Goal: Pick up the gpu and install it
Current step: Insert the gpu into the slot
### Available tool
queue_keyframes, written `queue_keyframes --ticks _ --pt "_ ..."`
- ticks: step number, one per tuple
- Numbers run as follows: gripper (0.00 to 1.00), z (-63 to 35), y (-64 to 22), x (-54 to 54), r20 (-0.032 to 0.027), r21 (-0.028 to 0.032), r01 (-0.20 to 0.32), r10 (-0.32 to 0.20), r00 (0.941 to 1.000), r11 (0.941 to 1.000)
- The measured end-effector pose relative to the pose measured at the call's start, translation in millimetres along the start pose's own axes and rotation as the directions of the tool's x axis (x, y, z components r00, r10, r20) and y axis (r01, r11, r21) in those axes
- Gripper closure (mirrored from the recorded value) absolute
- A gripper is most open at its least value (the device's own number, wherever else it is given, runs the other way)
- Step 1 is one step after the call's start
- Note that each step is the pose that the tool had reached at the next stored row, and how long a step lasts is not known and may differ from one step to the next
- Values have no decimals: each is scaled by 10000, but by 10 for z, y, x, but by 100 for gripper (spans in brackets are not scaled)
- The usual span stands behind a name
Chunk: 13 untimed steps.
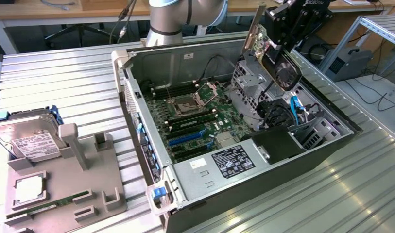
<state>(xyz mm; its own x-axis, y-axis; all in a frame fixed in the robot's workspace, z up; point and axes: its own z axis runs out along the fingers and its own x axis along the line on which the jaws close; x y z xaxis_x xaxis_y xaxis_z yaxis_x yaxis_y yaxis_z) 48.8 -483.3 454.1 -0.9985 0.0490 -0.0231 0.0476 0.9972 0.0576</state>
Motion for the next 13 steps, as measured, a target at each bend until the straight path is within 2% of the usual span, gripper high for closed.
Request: queue_keyframes --ticks 11,13 --pt "73 0 0 -1 0 0 17 -17 10000 10000" --pt "73 0 0 -1 -12 -5 212 -212 9998 9998"
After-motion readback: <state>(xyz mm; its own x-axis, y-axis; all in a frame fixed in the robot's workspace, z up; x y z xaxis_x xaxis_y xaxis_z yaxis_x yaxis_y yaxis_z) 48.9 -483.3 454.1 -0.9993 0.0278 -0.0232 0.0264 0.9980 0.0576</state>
